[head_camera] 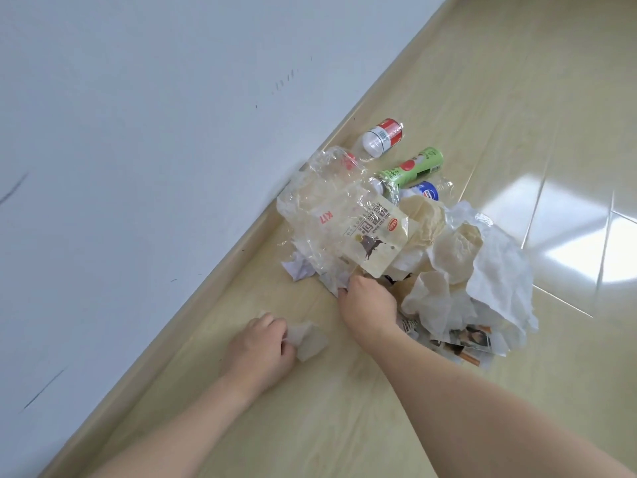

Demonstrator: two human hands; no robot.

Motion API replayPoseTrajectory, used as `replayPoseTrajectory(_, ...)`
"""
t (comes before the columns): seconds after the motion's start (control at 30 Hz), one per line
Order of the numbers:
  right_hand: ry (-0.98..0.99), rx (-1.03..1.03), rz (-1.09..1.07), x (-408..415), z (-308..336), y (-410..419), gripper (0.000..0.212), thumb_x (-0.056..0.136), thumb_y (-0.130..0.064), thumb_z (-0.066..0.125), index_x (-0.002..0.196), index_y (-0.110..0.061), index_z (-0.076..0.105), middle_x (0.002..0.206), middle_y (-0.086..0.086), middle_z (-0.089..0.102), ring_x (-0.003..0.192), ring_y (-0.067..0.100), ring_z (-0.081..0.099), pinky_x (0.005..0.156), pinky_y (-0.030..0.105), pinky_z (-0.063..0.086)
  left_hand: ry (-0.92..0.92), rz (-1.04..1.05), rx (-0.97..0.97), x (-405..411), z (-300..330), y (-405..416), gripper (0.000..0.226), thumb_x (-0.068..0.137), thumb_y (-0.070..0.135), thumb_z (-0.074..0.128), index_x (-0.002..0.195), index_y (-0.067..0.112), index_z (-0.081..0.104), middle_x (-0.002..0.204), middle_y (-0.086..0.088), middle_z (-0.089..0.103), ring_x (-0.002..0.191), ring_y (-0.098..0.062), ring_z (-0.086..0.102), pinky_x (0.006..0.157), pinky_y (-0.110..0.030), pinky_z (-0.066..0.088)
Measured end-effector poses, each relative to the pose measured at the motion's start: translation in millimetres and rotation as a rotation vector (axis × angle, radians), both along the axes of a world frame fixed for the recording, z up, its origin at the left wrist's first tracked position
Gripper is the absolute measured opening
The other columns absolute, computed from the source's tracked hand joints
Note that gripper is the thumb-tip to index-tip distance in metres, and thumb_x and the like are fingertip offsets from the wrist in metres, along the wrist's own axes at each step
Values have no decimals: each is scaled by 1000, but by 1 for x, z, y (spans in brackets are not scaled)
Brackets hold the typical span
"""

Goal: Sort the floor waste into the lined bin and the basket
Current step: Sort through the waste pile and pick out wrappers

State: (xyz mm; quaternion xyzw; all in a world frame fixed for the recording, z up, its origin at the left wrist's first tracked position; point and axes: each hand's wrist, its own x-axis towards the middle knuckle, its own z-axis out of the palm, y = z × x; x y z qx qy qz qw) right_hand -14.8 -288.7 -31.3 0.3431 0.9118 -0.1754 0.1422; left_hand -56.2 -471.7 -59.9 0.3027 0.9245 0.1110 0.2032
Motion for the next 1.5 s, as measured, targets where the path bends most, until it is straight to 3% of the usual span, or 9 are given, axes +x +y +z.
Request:
replayPoseTrajectory(0.17, -20, 39, 46, 3, 5, -4, 19, 92, -4, 44, 105, -6, 58, 100, 10, 66, 92, 28, 64, 61, 27, 36, -91, 147, 76, -19, 0, -13, 15, 86, 27, 53, 75, 17, 51, 80, 7, 49, 74, -17, 49, 60, -31, 38)
replayPoseTrajectory(0.33, 3, -36, 49, 21, 21, -6, 10, 91, -8, 43, 85, -12, 49, 84, 7, 56, 72, 25, 48, 49, 29, 29, -484, 482, 329, -21, 20, 1, 21, 85, 16, 47, 65, 15, 40, 61, -2, 46, 58, -19, 40, 55, -29, 29)
replayPoseTrajectory(0.53, -72, -433, -26, 61, 65, 15, 33, 93, -23, 48, 63, -17, 38, 65, -1, 42, 56, 13, 40, 48, 25, 32, -782, 449, 389, -1, 72, 35, 15, 76, 11, 44, 62, 11, 38, 56, -7, 44, 42, -19, 47, 44, -21, 18)
replayPoseTrajectory(0.67, -99, -461, -130, 112, 117, 51, 28, 95, -19, 42, 68, -15, 44, 66, 3, 51, 53, 16, 46, 53, 25, 40, -517, -25, 9, 16, 110, 67, 11, 87, 12, 49, 76, 12, 51, 62, -8, 61, 48, -14, 60, 44, -21, 36)
replayPoseTrajectory(0.8, -25, -433, -257, 179, 163, 97, 20, 92, -18, 41, 80, -7, 52, 73, 11, 59, 64, 25, 51, 55, 26, 40, -531, -287, -39, 50, 159, 122, 14, 85, 12, 62, 78, 11, 50, 60, -4, 59, 49, -15, 57, 44, -23, 43)
replayPoseTrajectory(0.97, 5, -402, -385, 272, 187, 149, 20, 90, -19, 42, 84, -5, 55, 80, 11, 58, 69, 25, 51, 55, 26, 39, -267, -611, -190, 118, 206, 195, 19, 87, 24, 55, 73, 15, 46, 69, 0, 47, 61, -16, 43, 55, -27, 36)
replayPoseTrajectory(1.17, -15, -452, -461, 347, 198, 178, 18, 88, -17, 41, 77, -11, 54, 72, 2, 57, 65, 20, 53, 57, 24, 42, -171, -674, -212, 176, 224, 249, 25, 83, 20, 56, 64, 17, 39, 62, 3, 37, 56, -15, 34, 51, -25, 27)
replayPoseTrajectory(1.37, 47, -501, -509, 387, 211, 199, 20, 87, -17, 42, 79, -11, 59, 76, 3, 60, 69, 21, 57, 62, 26, 45, -196, -652, -132, 225, 236, 292, 43, 95, 43, 51, 64, 16, 60, 68, 0, 64, 59, -14, 55, 59, -25, 42)
replayPoseTrajectory(1.5, 80, -503, -554, 412, 220, 212, 21, 88, -18, 41, 87, -10, 60, 75, 3, 60, 66, 19, 57, 61, 25, 45, -54, -765, -161, 254, 245, 311, 20, 91, 25, 53, 78, 16, 65, 78, -3, 69, 69, -18, 64, 61, -25, 46)
